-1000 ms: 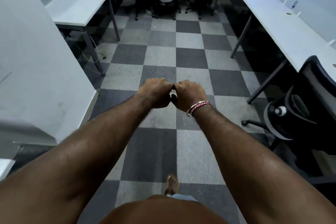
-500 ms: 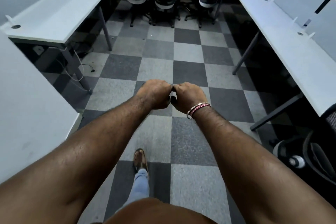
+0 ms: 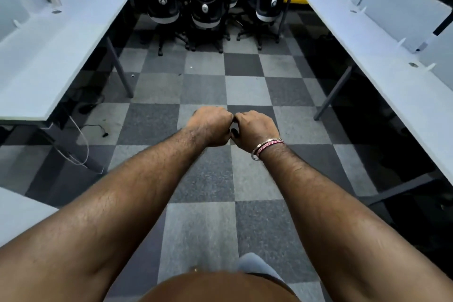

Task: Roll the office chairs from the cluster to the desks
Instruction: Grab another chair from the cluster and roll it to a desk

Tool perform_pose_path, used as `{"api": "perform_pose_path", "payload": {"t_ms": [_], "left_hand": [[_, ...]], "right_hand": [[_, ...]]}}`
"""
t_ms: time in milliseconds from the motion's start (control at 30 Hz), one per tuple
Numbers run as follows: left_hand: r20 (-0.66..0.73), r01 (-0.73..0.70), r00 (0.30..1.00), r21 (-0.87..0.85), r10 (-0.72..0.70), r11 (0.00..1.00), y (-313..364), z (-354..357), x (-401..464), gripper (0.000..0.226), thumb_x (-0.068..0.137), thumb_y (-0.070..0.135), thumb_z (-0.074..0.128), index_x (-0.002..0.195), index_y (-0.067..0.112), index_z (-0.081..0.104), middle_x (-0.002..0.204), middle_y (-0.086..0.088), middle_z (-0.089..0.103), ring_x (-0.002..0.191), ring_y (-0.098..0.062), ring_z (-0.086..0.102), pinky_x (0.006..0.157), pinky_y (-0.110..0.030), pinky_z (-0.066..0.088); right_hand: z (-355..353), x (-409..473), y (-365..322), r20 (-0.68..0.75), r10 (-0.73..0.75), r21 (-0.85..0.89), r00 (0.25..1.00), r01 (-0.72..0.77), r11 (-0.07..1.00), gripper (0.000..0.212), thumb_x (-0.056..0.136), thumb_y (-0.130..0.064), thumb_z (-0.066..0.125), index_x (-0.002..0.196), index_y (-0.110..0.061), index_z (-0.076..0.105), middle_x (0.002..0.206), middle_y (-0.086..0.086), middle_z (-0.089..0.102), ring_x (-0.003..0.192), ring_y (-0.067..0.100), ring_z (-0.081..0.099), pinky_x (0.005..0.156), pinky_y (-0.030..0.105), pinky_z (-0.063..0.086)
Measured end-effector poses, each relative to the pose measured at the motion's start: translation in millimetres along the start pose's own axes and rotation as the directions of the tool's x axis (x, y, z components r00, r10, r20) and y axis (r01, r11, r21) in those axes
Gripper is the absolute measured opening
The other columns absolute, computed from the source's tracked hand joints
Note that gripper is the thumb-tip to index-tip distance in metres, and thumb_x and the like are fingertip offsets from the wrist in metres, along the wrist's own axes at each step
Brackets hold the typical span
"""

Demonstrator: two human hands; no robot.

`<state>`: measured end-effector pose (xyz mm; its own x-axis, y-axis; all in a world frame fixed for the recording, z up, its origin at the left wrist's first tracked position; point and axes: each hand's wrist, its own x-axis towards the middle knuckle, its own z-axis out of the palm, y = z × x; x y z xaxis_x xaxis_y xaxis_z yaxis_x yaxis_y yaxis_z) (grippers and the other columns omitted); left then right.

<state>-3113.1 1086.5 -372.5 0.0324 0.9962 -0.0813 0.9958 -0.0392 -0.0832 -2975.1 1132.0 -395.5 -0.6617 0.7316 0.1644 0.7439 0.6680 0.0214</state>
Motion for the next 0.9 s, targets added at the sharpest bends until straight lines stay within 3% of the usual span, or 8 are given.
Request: {"api": "perform_pose_path", "payload": {"t_ms": [300,567,700,900], "left_hand": [[0.036,0.071,0.997,0.057,-0.073,0.996,-95,1,204,0.030,0.094,0.037,0.056,0.119,0.027,0.070,0.107,-0.001,0.072,0.097,-0.029,0.071,0.079,-0.042,0.059],[-0.005,0.155,0.988,0.012,-0.155,0.988,-162,-30,396,0.033,0.094,0.036,0.055,0.122,0.028,0.070,0.109,0.000,0.073,0.099,-0.025,0.071,0.079,-0.039,0.058],[-0.007,0.159,0.987,0.023,-0.159,0.987,-192,-27,474,0.031,0.093,0.035,0.055,0.118,0.028,0.071,0.105,-0.001,0.072,0.096,-0.026,0.071,0.078,-0.040,0.059],[0.043,0.126,0.991,0.013,-0.126,0.992,-262,3,618,0.030,0.093,0.036,0.055,0.116,0.027,0.071,0.103,0.001,0.073,0.092,-0.025,0.072,0.079,-0.041,0.061]], "right_hand": [[67,225,76,0.011,-0.092,0.015,0.996,0.092,0.996,0.028,0.089,-0.038,0.057,0.109,-0.020,0.065,0.098,0.001,0.070,0.095,0.025,0.064,0.075,0.035,0.048],[76,422,171,0.004,-0.170,0.009,0.986,0.169,0.985,0.032,0.091,-0.040,0.054,0.115,-0.021,0.063,0.104,0.000,0.069,0.098,0.023,0.063,0.073,0.033,0.046],[92,498,202,0.017,-0.186,-0.007,0.982,0.186,0.982,0.032,0.090,-0.039,0.055,0.114,-0.021,0.064,0.105,0.000,0.070,0.100,0.022,0.063,0.077,0.034,0.048],[149,635,243,0.070,-0.155,0.003,0.985,0.155,0.988,0.030,0.088,-0.039,0.054,0.111,-0.023,0.065,0.103,-0.001,0.071,0.099,0.023,0.064,0.071,0.033,0.046]]}}
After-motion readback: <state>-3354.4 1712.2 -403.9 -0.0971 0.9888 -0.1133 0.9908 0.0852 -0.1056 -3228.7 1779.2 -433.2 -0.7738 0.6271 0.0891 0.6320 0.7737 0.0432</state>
